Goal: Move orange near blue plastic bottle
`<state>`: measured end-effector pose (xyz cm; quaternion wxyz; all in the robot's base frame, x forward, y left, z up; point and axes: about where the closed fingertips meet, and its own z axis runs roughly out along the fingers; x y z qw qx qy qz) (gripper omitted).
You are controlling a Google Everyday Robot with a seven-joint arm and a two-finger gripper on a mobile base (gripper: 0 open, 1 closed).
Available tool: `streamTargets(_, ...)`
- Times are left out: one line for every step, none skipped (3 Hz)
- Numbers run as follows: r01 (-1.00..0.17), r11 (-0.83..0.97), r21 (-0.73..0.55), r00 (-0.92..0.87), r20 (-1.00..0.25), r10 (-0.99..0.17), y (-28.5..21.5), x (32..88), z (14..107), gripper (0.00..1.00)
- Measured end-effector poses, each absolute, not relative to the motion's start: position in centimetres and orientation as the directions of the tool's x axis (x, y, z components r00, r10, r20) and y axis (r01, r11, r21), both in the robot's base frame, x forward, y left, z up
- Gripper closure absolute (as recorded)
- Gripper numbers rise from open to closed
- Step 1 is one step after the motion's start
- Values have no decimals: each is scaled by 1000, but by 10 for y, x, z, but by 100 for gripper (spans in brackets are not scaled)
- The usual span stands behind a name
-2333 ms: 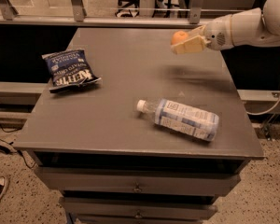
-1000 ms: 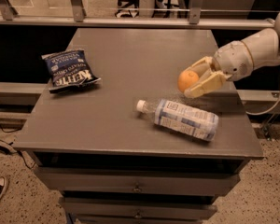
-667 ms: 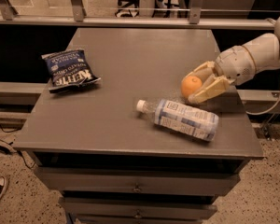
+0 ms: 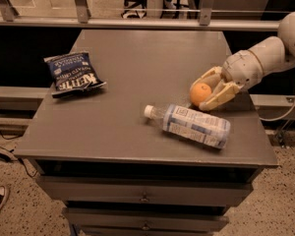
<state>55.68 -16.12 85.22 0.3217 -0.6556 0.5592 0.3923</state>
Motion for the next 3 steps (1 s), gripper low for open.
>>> streamTargets(-980, -198, -6, 100, -877, -470, -153, 565, 849, 50)
streamTargets(-974, -224, -25, 129, -879, -460, -145, 567, 850, 28)
streamTargets(-968, -247, -42, 154, -877, -454, -138, 567, 852, 0)
